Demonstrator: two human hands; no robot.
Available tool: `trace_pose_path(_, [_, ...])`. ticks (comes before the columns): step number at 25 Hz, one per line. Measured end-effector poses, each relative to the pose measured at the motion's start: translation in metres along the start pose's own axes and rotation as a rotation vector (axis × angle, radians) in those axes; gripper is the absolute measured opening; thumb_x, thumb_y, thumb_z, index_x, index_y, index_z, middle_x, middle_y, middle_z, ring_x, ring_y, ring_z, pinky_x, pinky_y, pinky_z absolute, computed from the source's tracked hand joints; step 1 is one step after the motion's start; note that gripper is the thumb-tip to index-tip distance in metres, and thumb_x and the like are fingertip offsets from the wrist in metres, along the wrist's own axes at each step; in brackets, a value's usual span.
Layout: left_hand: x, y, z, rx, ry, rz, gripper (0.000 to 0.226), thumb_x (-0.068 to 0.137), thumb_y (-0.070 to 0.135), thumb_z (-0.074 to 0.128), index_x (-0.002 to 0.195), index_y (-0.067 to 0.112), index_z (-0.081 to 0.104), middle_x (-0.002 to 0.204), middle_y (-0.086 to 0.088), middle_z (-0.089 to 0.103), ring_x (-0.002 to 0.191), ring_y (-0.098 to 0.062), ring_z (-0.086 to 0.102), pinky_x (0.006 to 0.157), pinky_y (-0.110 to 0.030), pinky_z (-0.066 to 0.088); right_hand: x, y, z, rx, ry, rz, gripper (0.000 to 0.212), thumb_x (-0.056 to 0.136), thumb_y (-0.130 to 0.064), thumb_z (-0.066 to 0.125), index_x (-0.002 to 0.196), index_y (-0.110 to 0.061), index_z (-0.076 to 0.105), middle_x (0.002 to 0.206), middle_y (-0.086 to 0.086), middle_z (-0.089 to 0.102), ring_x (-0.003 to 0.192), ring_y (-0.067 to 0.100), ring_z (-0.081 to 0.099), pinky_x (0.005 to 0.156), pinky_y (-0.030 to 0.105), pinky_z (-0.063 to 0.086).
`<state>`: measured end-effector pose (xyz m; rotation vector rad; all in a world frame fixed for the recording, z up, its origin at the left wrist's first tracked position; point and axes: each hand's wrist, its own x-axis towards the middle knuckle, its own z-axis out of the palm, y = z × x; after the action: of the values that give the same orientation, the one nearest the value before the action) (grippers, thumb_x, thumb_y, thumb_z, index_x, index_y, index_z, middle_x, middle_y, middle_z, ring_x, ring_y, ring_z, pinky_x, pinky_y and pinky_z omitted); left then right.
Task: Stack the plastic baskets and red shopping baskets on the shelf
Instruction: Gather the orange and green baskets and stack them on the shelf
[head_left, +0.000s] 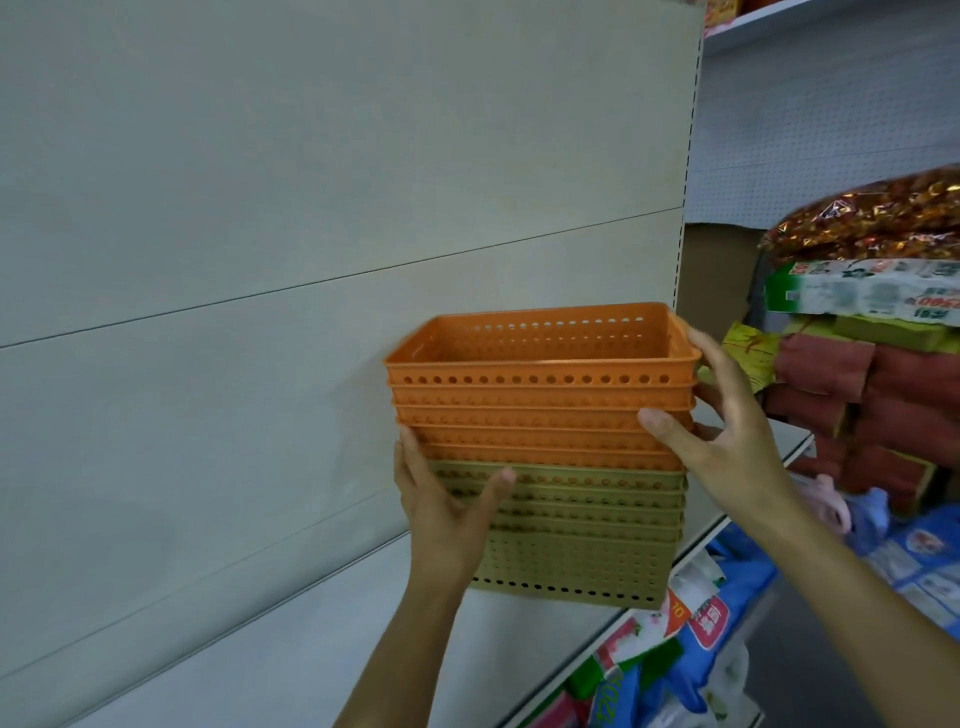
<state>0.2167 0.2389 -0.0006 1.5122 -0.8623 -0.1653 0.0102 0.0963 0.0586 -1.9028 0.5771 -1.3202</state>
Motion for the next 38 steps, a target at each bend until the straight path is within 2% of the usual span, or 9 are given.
trace_pose_path(3, [0.028,-0.003,0.012,0.007,-0.056,-0.029,0.13,0.058,0.057,0.084,0.148,0.048,-0.01,0.159,0.01,0.001,0.148,-0.019,0.012,0.115,-0.052,0.028,-0.007,-0.001,0.002,-0.141,0.108,-0.061,0.068,0.08,-0.033,0.07,0.139,-0.04,0.036,0.139,-0.016,0.037,0.118,-0.015,0.039,0.081,0.011,0.04])
trace_pose_path(8, [0.074,0.0,0.069,0.034,-0.259,-0.045,0.14,0.053,0.059,0.085,0.149,0.04,-0.016,0.159,0.005,-0.001,0.147,-0.023,0.013,0.115,-0.056,0.027,-0.012,0.02,-0.024,-0.215,0.209,-0.054,0.082,0.077,-0.03,0.076,0.144,-0.037,0.028,0.146,-0.016,0.03,0.132,-0.004,0.031,0.099,0.022,0.033])
trace_pose_path(13, [0.109,0.001,0.149,0.037,-0.4,-0.029,0.126,0.067,0.059,0.076,0.151,0.034,-0.014,0.163,0.004,0.001,0.148,-0.022,0.015,0.117,-0.051,0.025,0.002,0.078,-0.069,-0.138,0.103,0.222,0.103,0.064,-0.07,0.067,0.148,-0.048,0.012,0.156,-0.021,0.022,0.141,0.001,0.023,0.114,0.046,0.027])
trace_pose_path(16, [0.116,0.005,0.207,0.08,-0.41,-0.018,0.094,0.088,0.047,0.06,0.154,0.03,-0.005,0.164,0.002,0.005,0.15,-0.021,0.013,0.119,-0.05,0.022,0.025,0.106,-0.087,-0.17,0.102,0.267,0.107,0.063,-0.074,0.064,0.149,-0.047,0.007,0.159,-0.019,0.015,0.143,0.002,0.017,0.116,0.044,0.022])
trace_pose_path(20, [0.124,0.006,0.265,-0.012,-0.499,-0.005,0.113,0.072,0.071,0.063,0.152,0.037,-0.009,0.164,0.009,-0.004,0.15,-0.011,0.004,0.12,-0.048,0.018,0.057,0.14,-0.111,-0.247,0.113,0.244,0.104,0.062,-0.077,0.061,0.148,-0.049,0.008,0.159,-0.013,0.016,0.142,0.009,0.021,0.111,0.041,0.024])
trace_pose_path(24, [0.145,0.011,0.312,-0.043,-0.488,-0.064,0.117,0.071,0.065,0.07,0.152,0.034,-0.009,0.164,0.007,-0.005,0.15,-0.011,0.003,0.121,-0.046,0.017,0.095,0.173,-0.139,-0.231,0.103,0.225,0.105,0.062,-0.076,0.061,0.149,-0.042,0.013,0.159,-0.01,0.016,0.139,0.005,0.021,0.106,0.033,0.024])
trace_pose_path(30, [0.17,0.012,0.352,-0.042,-0.507,-0.092,0.102,0.086,0.042,0.066,0.153,0.03,-0.01,0.164,0.006,0.004,0.148,-0.01,0.011,0.117,-0.03,0.019,0.13,0.205,-0.156,-0.241,0.05,0.28,0.107,0.068,-0.069,0.062,0.151,-0.033,0.005,0.159,-0.001,0.011,0.144,0.021,0.018,0.109,0.045,0.026])
trace_pose_path(34, [0.162,0.021,0.355,-0.019,-0.466,-0.052,0.088,0.092,0.034,0.061,0.153,0.03,-0.001,0.157,0.01,0.017,0.144,-0.01,0.021,0.115,-0.028,0.024,0.131,0.211,-0.163,-0.215,-0.006,0.242,0.105,0.07,-0.071,0.055,0.15,-0.038,-0.004,0.159,-0.005,0.0,0.144,0.014,0.008,0.111,0.047,0.021])
trace_pose_path(38, [0.112,0.035,0.356,0.159,-0.417,0.022,0.075,0.095,0.04,0.054,0.153,0.031,0.008,0.159,0.011,0.019,0.144,-0.007,0.021,0.119,-0.033,0.022,0.113,0.208,-0.168,-0.201,-0.112,0.168,0.086,0.088,-0.042,0.059,0.151,-0.038,0.001,0.161,-0.005,-0.007,0.146,0.009,-0.002,0.112,0.041,0.015])
